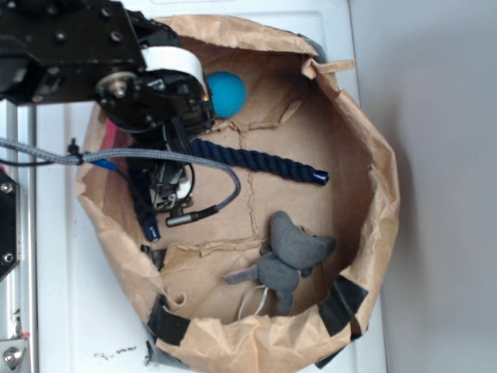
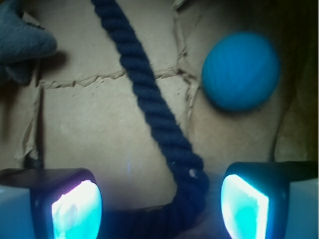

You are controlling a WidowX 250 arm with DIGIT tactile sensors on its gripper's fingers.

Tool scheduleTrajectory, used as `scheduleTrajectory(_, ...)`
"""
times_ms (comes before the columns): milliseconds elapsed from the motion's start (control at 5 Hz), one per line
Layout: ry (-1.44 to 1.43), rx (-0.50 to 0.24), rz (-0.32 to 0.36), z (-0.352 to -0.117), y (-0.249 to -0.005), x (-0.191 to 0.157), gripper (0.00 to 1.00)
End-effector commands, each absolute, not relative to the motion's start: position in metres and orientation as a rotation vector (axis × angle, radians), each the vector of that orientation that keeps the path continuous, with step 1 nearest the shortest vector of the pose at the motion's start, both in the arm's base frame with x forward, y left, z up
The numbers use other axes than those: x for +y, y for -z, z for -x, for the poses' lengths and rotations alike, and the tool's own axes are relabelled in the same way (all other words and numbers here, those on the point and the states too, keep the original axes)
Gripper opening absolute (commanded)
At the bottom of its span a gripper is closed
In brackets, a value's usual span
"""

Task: Grab the blue rope.

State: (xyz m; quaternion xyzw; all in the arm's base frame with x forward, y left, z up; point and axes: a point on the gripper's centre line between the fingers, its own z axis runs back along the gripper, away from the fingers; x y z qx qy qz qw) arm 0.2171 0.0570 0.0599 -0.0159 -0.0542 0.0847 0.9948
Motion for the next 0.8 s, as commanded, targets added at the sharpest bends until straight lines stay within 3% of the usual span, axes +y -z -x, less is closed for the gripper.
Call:
scheduleTrajectory(0, -0.167, -0.116, 0.027, -0.2355, -0.0441, 0.0688, 1.00)
scheduleTrajectory(200, -0.159, -0.132, 0.031, -0.2331, -0.0385, 0.0700, 1.00)
scheduleTrajectory(400, -0.163, -0.149, 0.028, -0.2303, -0.0366, 0.0683, 0.00)
scheduleTrajectory(600, -0.171, -0.153, 0.036, -0.2291, -0.0389, 0.0682, 0.00)
